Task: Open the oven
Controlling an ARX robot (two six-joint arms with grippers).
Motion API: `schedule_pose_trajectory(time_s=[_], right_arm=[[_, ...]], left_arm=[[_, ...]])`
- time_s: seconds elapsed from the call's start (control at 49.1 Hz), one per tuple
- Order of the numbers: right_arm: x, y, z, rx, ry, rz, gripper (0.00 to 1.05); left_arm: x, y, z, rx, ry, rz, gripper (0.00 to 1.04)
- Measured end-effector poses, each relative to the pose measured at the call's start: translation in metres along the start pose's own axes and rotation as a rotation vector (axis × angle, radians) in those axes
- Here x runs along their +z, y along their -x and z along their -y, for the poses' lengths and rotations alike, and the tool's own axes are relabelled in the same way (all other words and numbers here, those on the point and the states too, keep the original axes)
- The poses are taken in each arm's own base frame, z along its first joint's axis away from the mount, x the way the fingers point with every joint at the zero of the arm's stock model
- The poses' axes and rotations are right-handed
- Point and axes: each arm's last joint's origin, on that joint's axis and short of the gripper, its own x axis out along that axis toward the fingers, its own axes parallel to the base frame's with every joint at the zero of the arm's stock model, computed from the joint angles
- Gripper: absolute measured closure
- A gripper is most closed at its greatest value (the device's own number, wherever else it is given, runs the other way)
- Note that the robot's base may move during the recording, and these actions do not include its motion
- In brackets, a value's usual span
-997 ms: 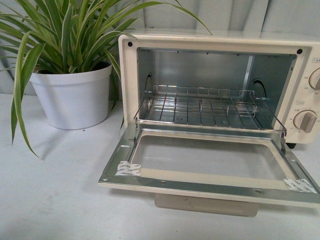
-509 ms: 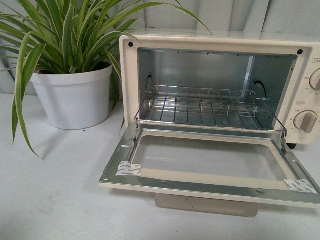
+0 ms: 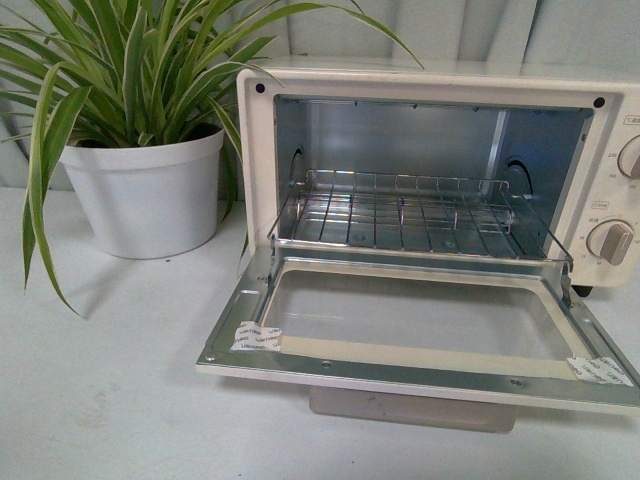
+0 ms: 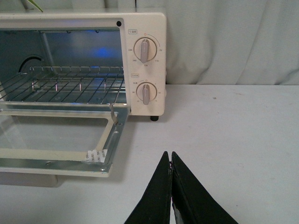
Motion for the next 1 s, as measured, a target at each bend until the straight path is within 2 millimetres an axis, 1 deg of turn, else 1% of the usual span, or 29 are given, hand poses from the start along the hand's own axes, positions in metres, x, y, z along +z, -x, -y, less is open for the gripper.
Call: schedule_pose_trajectory(time_s=[0.305,0.326,0.346,0.427,0.509,0.529,0.55,0.611,0.672,0.692,0.712,0.753,0.774,0.814,0.875,0.997], right_arm=[[0.0,0.0,0.0,0.0,0.0,0.0,1.04],[0.0,0.0,0.0,0.0,0.0,0.0,1.04],[0.0,0.0,0.0,0.0,0.001,0.0,1.03],[0.0,0.0,0.0,0.0,0.002,0.0,0.84],[0.0,0.0,0.0,0.0,0.002,0.0,0.66],[0.0,0.0,0.0,0.0,0.002,0.0,0.61],[0.0,0.0,0.0,0.0,0.002,0.0,0.55],[0.0,0.0,0.0,0.0,0.002,0.0,0.43],[0.0,0.0,0.0,0.0,0.002,0.0,0.27],[0.0,0.0,0.0,0.0,0.002,0.0,0.25],[0.0,0.0,0.0,0.0,0.002,0.0,0.22],[0.0,0.0,0.0,0.0,0.002,0.0,0.15],[0.0,0.0,0.0,0.0,0.002,0.0,0.13],[0.0,0.0,0.0,0.0,0.001,0.0,0.07],[0.0,0.0,0.0,0.0,0.001,0.0,0.1],[0.0,0.0,0.0,0.0,0.001,0.0,0.09]], left_arm=[[0.0,0.0,-0.0001,-0.007,0.0,0.0,1.01],[-0.0001,0.0,-0.0001,-0.007,0.001,0.0,0.98],[0.0,0.0,-0.0001,-0.007,0.001,0.0,0.93],[-0.0001,0.0,-0.0001,-0.007,0.001,0.0,0.75],[-0.0001,0.0,-0.0001,-0.007,0.001,0.0,0.55],[0.0,0.0,-0.0001,-0.007,0.001,0.0,0.52],[0.0,0.0,-0.0001,-0.007,0.001,0.0,0.47],[0.0,0.0,-0.0001,-0.007,0.001,0.0,0.32],[0.0,0.0,-0.0001,-0.007,0.001,0.0,0.18],[-0.0001,0.0,-0.0001,-0.007,0.001,0.0,0.14],[-0.0001,0.0,-0.0001,-0.007,0.001,0.0,0.12],[0.0,0.0,-0.0001,-0.007,0.001,0.0,0.06],[-0.0001,0.0,-0.0001,-0.007,0.0,0.0,0.05],[-0.0001,0.0,-0.0001,-0.007,0.0,0.0,0.07],[-0.0001,0.0,-0.0001,-0.007,0.0,0.0,0.06],[0.0,0.0,-0.0001,-0.007,0.0,0.0,0.06]])
